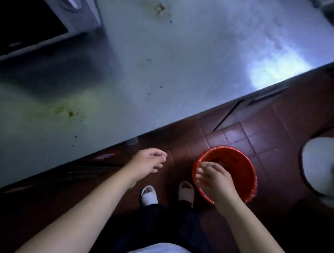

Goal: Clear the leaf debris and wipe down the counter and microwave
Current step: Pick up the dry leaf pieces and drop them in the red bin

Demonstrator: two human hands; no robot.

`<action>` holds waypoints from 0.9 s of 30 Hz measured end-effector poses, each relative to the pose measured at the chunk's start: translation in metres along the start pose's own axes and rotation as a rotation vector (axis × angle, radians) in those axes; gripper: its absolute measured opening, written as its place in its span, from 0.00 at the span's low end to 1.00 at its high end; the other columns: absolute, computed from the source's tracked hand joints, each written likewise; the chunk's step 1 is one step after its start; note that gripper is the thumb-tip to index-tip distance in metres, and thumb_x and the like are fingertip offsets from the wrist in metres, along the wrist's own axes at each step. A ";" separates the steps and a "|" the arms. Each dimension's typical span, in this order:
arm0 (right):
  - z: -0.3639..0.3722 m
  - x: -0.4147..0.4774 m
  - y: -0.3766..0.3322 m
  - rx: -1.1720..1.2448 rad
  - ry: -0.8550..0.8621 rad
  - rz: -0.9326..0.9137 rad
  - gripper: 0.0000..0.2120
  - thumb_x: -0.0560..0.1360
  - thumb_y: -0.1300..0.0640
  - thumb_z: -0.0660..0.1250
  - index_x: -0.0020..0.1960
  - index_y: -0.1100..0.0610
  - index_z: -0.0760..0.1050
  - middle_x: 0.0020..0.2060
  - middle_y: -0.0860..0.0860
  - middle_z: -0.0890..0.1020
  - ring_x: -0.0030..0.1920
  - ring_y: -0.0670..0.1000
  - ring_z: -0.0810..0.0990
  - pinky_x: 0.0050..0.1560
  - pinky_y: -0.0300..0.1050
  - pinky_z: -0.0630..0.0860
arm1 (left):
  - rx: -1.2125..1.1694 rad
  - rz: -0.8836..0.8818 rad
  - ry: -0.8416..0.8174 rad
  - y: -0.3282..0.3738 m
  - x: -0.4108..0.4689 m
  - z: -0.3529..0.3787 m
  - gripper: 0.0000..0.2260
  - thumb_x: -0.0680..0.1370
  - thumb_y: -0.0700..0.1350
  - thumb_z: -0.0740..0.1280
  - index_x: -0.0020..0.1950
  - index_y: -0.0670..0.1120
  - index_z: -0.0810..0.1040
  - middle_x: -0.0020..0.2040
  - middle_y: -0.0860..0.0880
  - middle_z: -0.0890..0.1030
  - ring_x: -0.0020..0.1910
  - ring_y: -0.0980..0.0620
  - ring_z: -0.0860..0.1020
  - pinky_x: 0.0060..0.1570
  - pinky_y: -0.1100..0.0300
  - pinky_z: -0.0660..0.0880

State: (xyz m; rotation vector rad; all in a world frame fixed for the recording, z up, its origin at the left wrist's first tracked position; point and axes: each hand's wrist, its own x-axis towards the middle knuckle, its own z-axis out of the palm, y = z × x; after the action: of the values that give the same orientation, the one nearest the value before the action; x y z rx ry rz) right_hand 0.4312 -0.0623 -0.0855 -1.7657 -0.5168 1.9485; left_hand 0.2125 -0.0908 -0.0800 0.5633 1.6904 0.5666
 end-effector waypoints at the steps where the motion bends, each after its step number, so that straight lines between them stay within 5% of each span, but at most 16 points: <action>1: 0.017 -0.010 -0.008 -0.054 -0.045 -0.034 0.06 0.79 0.65 0.64 0.48 0.58 0.78 0.43 0.58 0.81 0.41 0.53 0.80 0.43 0.46 0.75 | -0.048 0.035 0.051 0.003 -0.016 -0.020 0.05 0.81 0.42 0.66 0.50 0.50 0.82 0.50 0.48 0.84 0.47 0.52 0.81 0.50 0.57 0.77; 8: 0.151 -0.072 -0.037 -0.330 -0.289 -0.266 0.07 0.77 0.68 0.66 0.45 0.59 0.80 0.42 0.58 0.82 0.43 0.55 0.80 0.43 0.47 0.74 | -0.418 0.155 0.317 -0.031 -0.113 -0.133 0.06 0.80 0.41 0.67 0.54 0.47 0.83 0.51 0.47 0.85 0.50 0.50 0.84 0.51 0.56 0.79; 15: 0.277 -0.127 0.019 -0.441 -0.427 -0.324 0.04 0.77 0.64 0.68 0.50 0.59 0.81 0.45 0.56 0.84 0.44 0.54 0.84 0.44 0.44 0.81 | -0.710 0.183 0.480 -0.117 -0.180 -0.241 0.06 0.80 0.40 0.66 0.54 0.45 0.83 0.50 0.46 0.86 0.47 0.51 0.84 0.45 0.58 0.79; 18: 0.326 -0.147 0.053 -0.495 -0.470 -0.330 0.04 0.77 0.65 0.68 0.50 0.60 0.81 0.46 0.59 0.83 0.45 0.56 0.82 0.47 0.50 0.80 | -0.770 0.190 0.582 -0.153 -0.202 -0.285 0.06 0.80 0.40 0.66 0.54 0.44 0.83 0.50 0.46 0.86 0.48 0.51 0.84 0.47 0.57 0.79; 22: 0.375 -0.167 0.082 -0.549 -0.513 -0.375 0.04 0.78 0.63 0.68 0.51 0.60 0.81 0.47 0.59 0.83 0.46 0.55 0.83 0.42 0.44 0.80 | -0.805 0.200 0.643 -0.188 -0.221 -0.325 0.07 0.80 0.40 0.67 0.52 0.46 0.84 0.49 0.47 0.86 0.48 0.51 0.84 0.50 0.55 0.80; 27: 0.419 -0.177 0.096 -0.620 -0.526 -0.429 0.04 0.78 0.62 0.69 0.50 0.57 0.82 0.47 0.56 0.85 0.48 0.54 0.85 0.44 0.46 0.79 | -0.836 0.206 0.649 -0.212 -0.228 -0.365 0.06 0.78 0.40 0.68 0.50 0.48 0.85 0.48 0.48 0.86 0.48 0.50 0.85 0.44 0.58 0.78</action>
State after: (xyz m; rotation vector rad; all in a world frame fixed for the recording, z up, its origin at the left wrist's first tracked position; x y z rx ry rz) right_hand 0.0199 -0.2301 0.0507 -1.2473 -1.6763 2.0356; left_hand -0.1186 -0.4234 0.0182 -0.0833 1.7733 1.6312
